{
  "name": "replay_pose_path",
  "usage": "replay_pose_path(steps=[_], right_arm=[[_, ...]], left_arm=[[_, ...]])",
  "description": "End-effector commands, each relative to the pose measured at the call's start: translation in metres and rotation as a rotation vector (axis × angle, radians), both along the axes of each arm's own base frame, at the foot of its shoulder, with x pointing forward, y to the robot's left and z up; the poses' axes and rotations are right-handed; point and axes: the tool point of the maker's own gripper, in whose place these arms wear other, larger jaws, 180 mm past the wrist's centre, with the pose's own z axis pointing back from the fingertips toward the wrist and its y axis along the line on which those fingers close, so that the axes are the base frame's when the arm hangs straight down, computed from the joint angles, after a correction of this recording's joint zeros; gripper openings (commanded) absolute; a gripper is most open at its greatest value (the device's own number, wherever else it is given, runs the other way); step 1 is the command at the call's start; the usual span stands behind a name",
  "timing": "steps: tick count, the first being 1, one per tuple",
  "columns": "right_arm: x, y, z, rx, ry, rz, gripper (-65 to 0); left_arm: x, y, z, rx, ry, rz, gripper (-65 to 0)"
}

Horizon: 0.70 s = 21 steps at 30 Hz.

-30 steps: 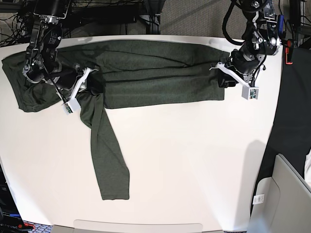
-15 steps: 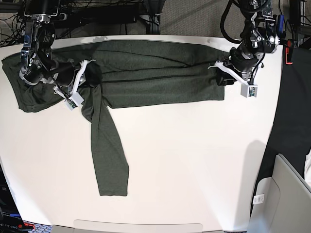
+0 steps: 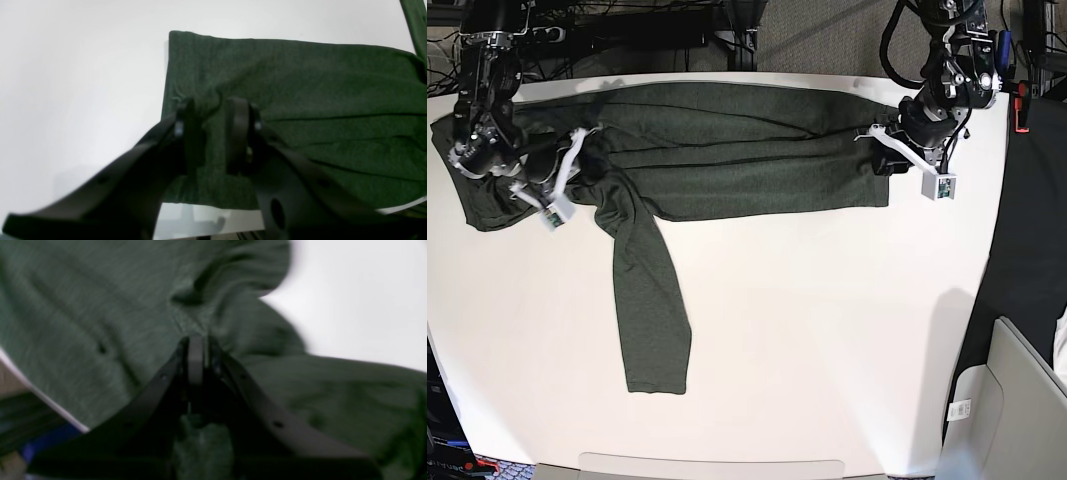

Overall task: Fold the T-shirt properly
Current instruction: 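Drag the sleeve with the right gripper toward the shirt's middle, then move the right gripper down the sleeve toward its cuff and grasp it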

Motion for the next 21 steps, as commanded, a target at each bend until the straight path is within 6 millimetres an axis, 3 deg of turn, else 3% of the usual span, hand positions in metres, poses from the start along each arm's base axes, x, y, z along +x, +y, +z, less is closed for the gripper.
replay_pose_path(steps=[1,5,11,15,21], right_arm=[[0.018,-0.001,0.018,0.03,-0.074,-0.015,-64.3],[0.041,-0.01,0.019,0.079,-0.092,-0.087,-64.3],[0.086,-0.007,0.017,0.151,-0.129,-0.194,-63.6],[0.107,-0.002,0.019,0.193,-0.117,-0.236,-53.0],[0.108,0.002,0.018,0.209,-0.118,-0.238,-41.1]], left_arm=[[0.006,0.0,0.011,0.003,-0.044,-0.005,-49.5],[0.006,0.0,0.011,0.002,-0.044,-0.006,-49.5],[0.006,0.0,0.011,0.002,-0.044,-0.006,-49.5],[0.006,0.0,0.011,0.002,-0.044,-0.006,-49.5],[0.006,0.002,0.011,0.004,-0.045,-0.001,-49.5]])
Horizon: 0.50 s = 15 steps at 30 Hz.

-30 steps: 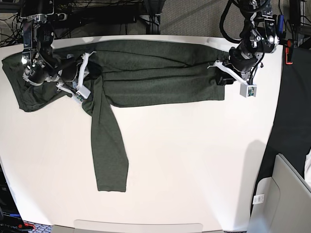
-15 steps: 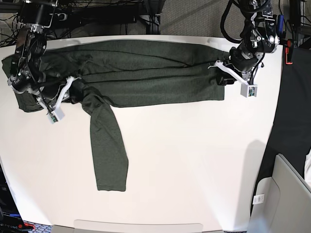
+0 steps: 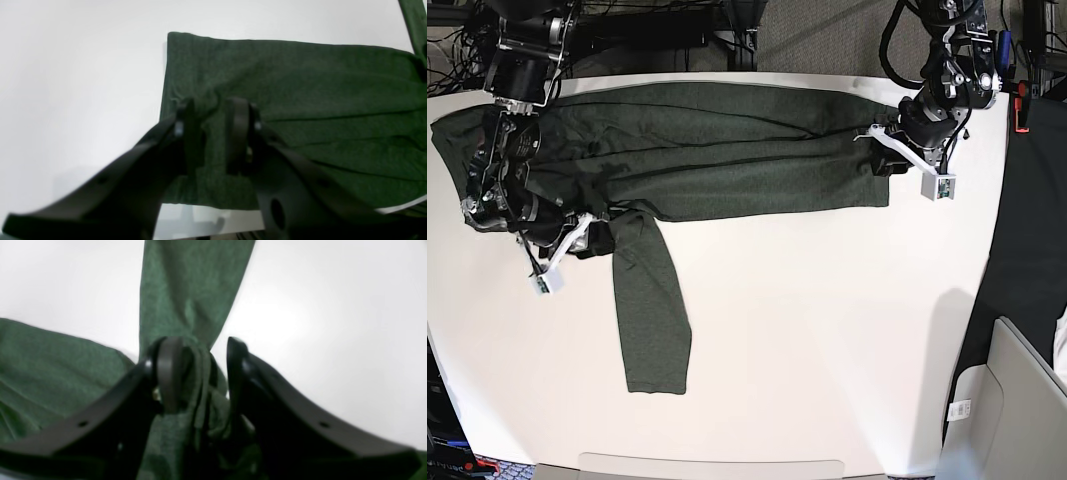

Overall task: Fold the T-shirt properly
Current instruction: 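Move the right gripper down the sleeve toward its cuff and grasp it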

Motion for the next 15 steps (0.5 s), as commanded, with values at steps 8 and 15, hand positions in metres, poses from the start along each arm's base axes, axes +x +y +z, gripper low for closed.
replay_pose_path(steps=[8,15], right_arm=[[0.049,-0.007,0.027,0.101,-0.126,-0.075,-40.9],[0.095,-0.013,0.034,0.228,-0.176,-0.169,-40.9]], left_arm=[[0.006,0.001,0.01,0.006,-0.042,-0.005,-49.5],[0.006,0.001,0.01,0.006,-0.042,-0.005,-49.5]])
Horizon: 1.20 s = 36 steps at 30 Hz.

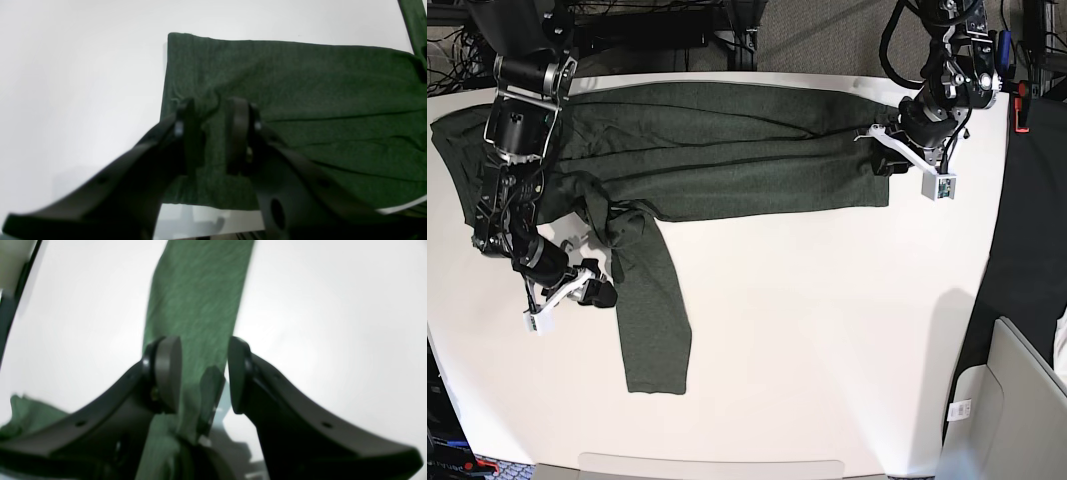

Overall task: Fold the T-shirt properly
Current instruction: 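Move the right gripper down the sleeve toward its cuff and grasp it, then lift the sleeve cuff with the right gripper and lay it across the shirt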

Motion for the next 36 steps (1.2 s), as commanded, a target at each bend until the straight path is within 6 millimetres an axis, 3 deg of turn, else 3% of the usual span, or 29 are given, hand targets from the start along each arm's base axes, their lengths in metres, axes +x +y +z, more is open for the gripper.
replay_pose_path(steps=[1,4,7,13,18,23,28,34,36], right_arm=[[0.021,-0.006,0.027,0.021,-0.081,-0.022,-40.9],[0.032,-0.006,0.024,0.052,-0.076,-0.046,-40.9],[0.039,0.013,0.014,0.014,-0.059,-0.01,-40.9],[0.034,0.046,-0.011,-0.052,-0.007,0.05,-40.9],[0.03,0.055,-0.017,-0.046,0.006,0.061,-40.9],[0.029,0.052,-0.016,-0.05,0.011,0.06,-40.9],[0.032,0.034,-0.007,-0.007,0.005,0.016,-40.8],[0.032,0.032,-0.019,-0.081,0.053,-0.008,-40.8],[0.035,0.029,-0.014,-0.088,0.041,-0.024,-40.8]], left_arm=[[0.006,0.0,0.01,0.005,-0.042,-0.005,-49.5],[0.006,0.0,0.01,0.005,-0.042,-0.005,-49.5],[0.006,0.0,0.01,0.005,-0.042,-0.005,-49.5],[0.006,0.0,0.01,0.005,-0.042,-0.005,-49.5],[0.006,0.003,0.01,0.007,-0.043,0.001,-49.5],[0.006,0.003,0.01,0.007,-0.043,0.001,-49.5],[0.006,0.001,0.01,0.006,-0.043,-0.002,-49.5],[0.007,0.001,0.011,0.006,-0.046,-0.002,-49.5],[0.007,0.001,0.011,0.006,-0.046,-0.002,-49.5]])
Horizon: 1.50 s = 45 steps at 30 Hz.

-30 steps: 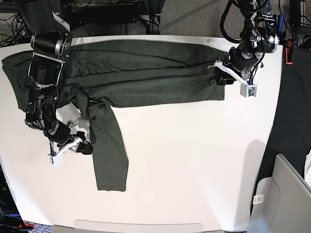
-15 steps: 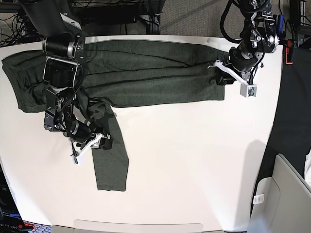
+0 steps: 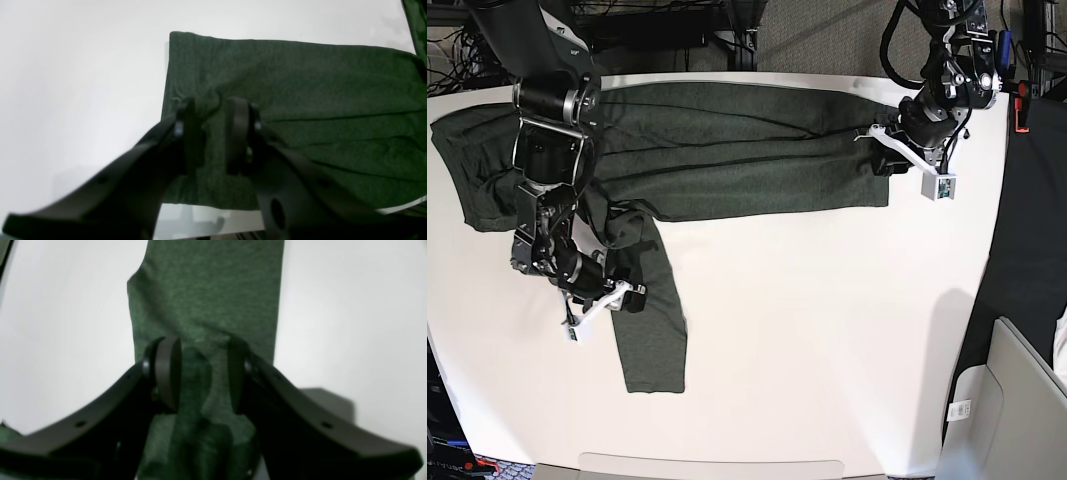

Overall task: Fold the T-shirt properly
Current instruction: 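Lift the sleeve cuff with the right gripper and lay it across the shirt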

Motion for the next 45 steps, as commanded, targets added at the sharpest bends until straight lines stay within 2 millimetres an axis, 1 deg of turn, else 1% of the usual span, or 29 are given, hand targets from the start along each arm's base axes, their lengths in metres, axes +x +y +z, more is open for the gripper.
replay_pose_path(steps=[1,4,7,10,12,15,19,20,21,25,27,30,31,35,41,45], right_arm=[[0.014,-0.011,0.023,-0.014,-0.066,-0.02,-40.8],[0.012,-0.01,0.02,-0.02,-0.053,-0.014,-40.7],[0.006,-0.009,0.005,-0.067,-0.01,0.005,-40.7],[-0.002,0.009,-0.012,-0.118,0.039,0.054,-40.8],[-0.014,0.015,-0.026,-0.171,0.109,0.099,-40.9],[-0.025,0.035,-0.036,-0.202,0.175,0.161,-41.0],[-0.034,0.051,-0.042,-0.27,0.213,0.258,-41.3],[-0.036,0.054,-0.043,-0.294,0.22,0.284,-42.6],[-0.039,0.056,-0.045,-0.312,0.231,0.306,-45.4],[-0.044,0.057,-0.048,-0.334,0.258,0.331,-61.2],[-0.04,0.056,-0.043,-0.338,0.242,0.326,-64.8],[-0.039,0.056,-0.036,-0.34,0.211,0.321,-64.3],[-0.038,0.058,-0.031,-0.325,0.194,0.315,-64.3],[-0.037,0.067,-0.006,-0.183,0.112,0.286,-64.3],[-0.053,0.077,0.021,0.009,0.046,0.29,-64.3],[-0.07,0.092,0.037,0.118,0.021,0.326,-64.3]], left_arm=[[0.007,0.002,0.011,0.007,-0.045,-0.003,-49.5],[0.007,0.001,0.011,0.007,-0.045,-0.004,-49.5],[0.007,0.001,0.011,0.007,-0.045,-0.004,-49.5],[0.007,0.001,0.011,0.007,-0.045,-0.004,-49.5],[0.007,0.001,0.011,0.007,-0.045,-0.004,-49.5],[0.007,0.002,0.011,0.008,-0.045,-0.001,-49.5],[0.007,0.002,0.011,0.008,-0.045,-0.001,-49.5],[0.007,0.002,0.011,0.008,-0.047,-0.001,-49.5],[0.007,0.003,0.011,0.008,-0.047,0.0,-49.5],[0.007,0.003,0.011,0.009,-0.047,0.002,-49.5],[0.007,0.003,0.011,0.009,-0.047,0.002,-49.5],[0.007,0.003,0.011,0.009,-0.047,0.002,-49.5],[0.007,0.003,0.011,0.009,-0.047,0.002,-49.5],[0.007,0.003,0.011,0.009,-0.047,0.002,-49.5],[0.007,0.003,0.011,0.009,-0.047,0.002,-49.5],[0.007,0.003,0.011,0.009,-0.047,0.002,-49.5]])
